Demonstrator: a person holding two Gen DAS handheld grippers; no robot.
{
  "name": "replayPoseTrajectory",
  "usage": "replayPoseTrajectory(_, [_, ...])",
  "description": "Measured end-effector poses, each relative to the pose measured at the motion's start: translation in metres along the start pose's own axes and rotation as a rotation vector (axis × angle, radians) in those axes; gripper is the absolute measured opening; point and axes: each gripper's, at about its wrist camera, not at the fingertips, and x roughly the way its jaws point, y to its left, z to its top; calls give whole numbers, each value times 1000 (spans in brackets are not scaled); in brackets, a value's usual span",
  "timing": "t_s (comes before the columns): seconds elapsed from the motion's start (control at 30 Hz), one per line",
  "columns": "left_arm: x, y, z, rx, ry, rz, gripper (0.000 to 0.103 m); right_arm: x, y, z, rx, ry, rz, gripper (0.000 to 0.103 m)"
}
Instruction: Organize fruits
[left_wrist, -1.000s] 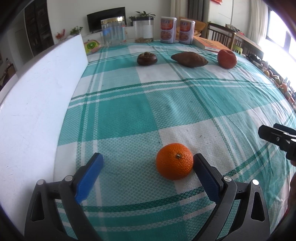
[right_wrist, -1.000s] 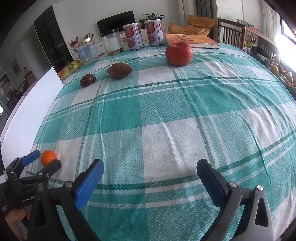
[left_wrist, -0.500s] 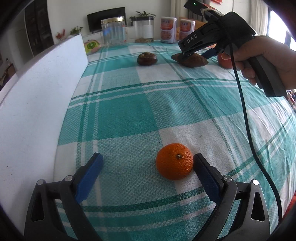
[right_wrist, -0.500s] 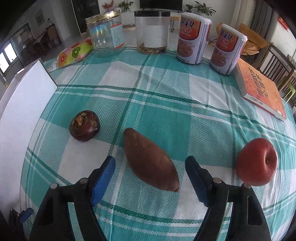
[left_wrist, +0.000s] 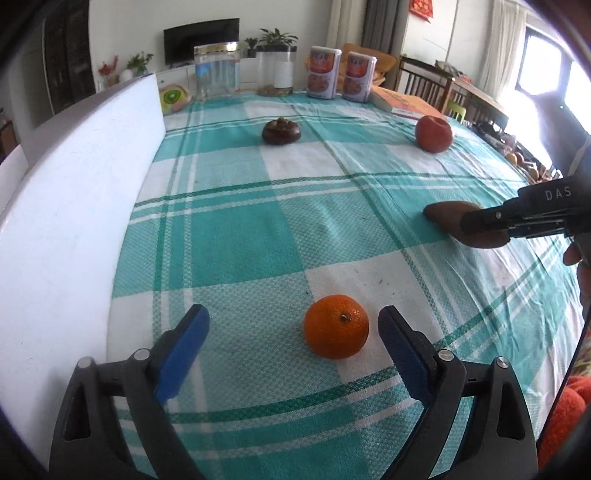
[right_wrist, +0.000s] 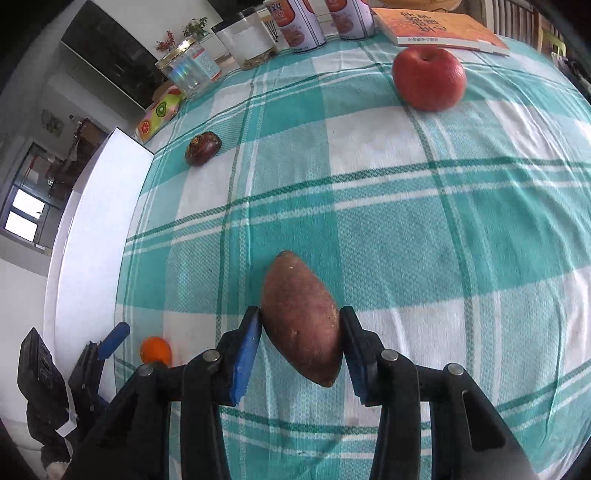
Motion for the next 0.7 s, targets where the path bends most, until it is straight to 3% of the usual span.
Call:
replayPoseTrajectory(0.03, [3, -4, 1, 17, 17, -16, 57, -1, -3, -10, 11, 9, 11, 43])
replayPoseTrajectory(0.13, [6, -17, 0, 92, 19, -6, 34, -3, -9, -27, 40, 47, 35, 43])
replayPoseTrajectory(0.43, [-16, -3, -4, -3, 44, -75, 32, 10, 6, -7, -27, 117, -50, 42])
replayPoseTrajectory(0.53, [-34, 3, -12, -58, 47, -138, 32, 10, 12, -9, -54, 126, -69, 42])
replayPoseTrajectory(0.63, [-69, 11, -20, -124, 58, -258, 32, -3, 10, -25, 107, 91, 113, 42])
replayPoseTrajectory(0.7, [-103, 23, -21, -164, 37, -332, 32, -20, 30, -35, 143, 45, 252, 42])
